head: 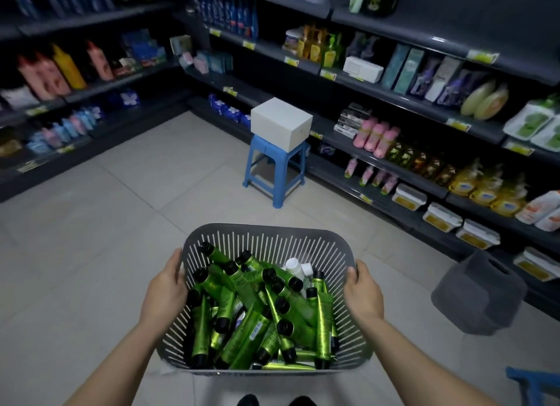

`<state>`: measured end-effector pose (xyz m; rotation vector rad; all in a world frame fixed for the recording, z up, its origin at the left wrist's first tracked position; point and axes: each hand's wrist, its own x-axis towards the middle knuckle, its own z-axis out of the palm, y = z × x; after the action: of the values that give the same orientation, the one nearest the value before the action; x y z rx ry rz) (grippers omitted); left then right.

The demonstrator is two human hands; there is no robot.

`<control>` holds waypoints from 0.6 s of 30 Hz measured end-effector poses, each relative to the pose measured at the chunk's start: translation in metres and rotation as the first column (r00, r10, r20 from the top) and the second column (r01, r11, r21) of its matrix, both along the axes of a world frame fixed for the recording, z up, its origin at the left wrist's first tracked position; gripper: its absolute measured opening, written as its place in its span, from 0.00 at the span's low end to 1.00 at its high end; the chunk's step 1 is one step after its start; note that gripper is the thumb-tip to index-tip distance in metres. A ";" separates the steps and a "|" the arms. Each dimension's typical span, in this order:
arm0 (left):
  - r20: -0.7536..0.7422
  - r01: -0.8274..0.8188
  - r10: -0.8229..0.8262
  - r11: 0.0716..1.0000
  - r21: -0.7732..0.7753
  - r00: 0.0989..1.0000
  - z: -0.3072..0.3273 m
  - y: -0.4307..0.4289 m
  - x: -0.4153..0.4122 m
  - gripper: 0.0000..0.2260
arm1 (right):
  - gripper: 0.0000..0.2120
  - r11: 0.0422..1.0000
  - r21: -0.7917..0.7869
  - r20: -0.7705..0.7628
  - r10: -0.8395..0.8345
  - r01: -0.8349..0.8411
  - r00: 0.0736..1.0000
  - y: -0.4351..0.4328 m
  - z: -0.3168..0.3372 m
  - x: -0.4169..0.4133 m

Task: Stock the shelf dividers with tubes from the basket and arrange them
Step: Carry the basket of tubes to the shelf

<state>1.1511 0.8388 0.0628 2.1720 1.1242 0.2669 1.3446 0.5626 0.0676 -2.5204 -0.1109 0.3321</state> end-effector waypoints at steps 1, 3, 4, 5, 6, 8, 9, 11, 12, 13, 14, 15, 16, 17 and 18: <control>0.002 -0.004 0.004 1.000 0.005 1.000 0.002 0.012 0.011 0.20 | 0.17 1.000 0.001 0.002 0.008 -0.008 1.000 0.013 0.001 0.013; 0.004 -0.008 0.008 1.000 0.011 1.000 0.007 0.036 0.036 0.20 | 0.18 1.000 0.007 0.008 0.021 -0.021 1.000 0.038 0.003 0.041; 0.006 -0.015 0.015 1.000 0.009 1.000 0.008 0.048 0.048 0.19 | 0.18 1.000 0.008 0.012 0.028 -0.028 1.000 0.050 0.004 0.056; 0.009 -0.025 0.025 1.000 0.002 1.000 0.010 0.058 0.062 0.19 | 0.18 0.999 0.004 0.015 0.036 -0.036 0.999 0.062 0.004 0.070; 0.009 -0.037 0.037 0.999 -0.003 0.999 0.011 0.069 0.075 0.19 | 0.18 0.999 0.000 0.019 0.044 -0.044 0.999 0.074 0.003 0.085; 0.002 -0.054 0.054 0.999 0.001 0.999 0.010 0.089 0.103 0.19 | 0.17 0.998 -0.003 0.026 0.060 -0.060 0.998 0.098 0.000 0.118; 0.000 -0.061 0.061 0.998 0.006 0.998 0.009 0.099 0.117 0.19 | 0.17 0.998 -0.001 0.026 0.068 -0.068 0.997 0.110 -0.002 0.135; 0.000 -0.076 0.076 0.997 0.007 0.997 0.006 0.121 0.147 0.19 | 0.17 0.997 -0.004 0.016 0.081 -0.081 0.997 0.136 -0.005 0.172; 0.001 -0.085 0.085 0.996 0.004 0.996 0.005 0.132 0.162 0.19 | 0.16 0.996 -0.006 0.015 0.088 -0.087 0.996 0.149 -0.006 0.190; 0.004 -0.093 0.093 0.996 0.003 0.996 0.005 0.142 0.176 0.19 | 0.15 0.995 -0.003 0.019 0.099 -0.099 0.995 0.161 -0.005 0.207; 0.011 -0.106 0.106 0.994 0.008 0.994 0.005 0.152 0.190 0.18 | 0.15 0.994 0.003 0.027 0.113 -0.113 0.993 0.174 -0.003 0.224; 0.020 -0.115 0.115 0.993 0.011 0.993 0.006 0.163 0.205 0.18 | 0.14 0.992 0.005 0.038 0.128 -0.129 0.991 0.186 -0.001 0.242; 0.025 -0.125 0.125 0.992 0.008 0.992 0.006 0.174 0.220 0.18 | 0.14 0.990 0.002 0.045 0.141 -0.141 0.989 0.198 0.002 0.260; 0.027 -0.131 0.131 0.991 0.004 0.991 0.008 0.184 0.235 0.18 | 0.15 0.989 -0.004 0.048 0.148 -0.148 0.988 0.210 0.003 0.277; 0.027 -0.135 0.135 0.991 0.000 0.990 0.009 0.195 0.250 0.18 | 0.16 0.988 -0.008 0.050 0.154 -0.154 0.987 0.222 0.006 0.293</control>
<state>1.4006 1.0339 0.0717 2.0910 1.2583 0.3563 1.6376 0.7844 0.0732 -2.5309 -0.3261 0.3302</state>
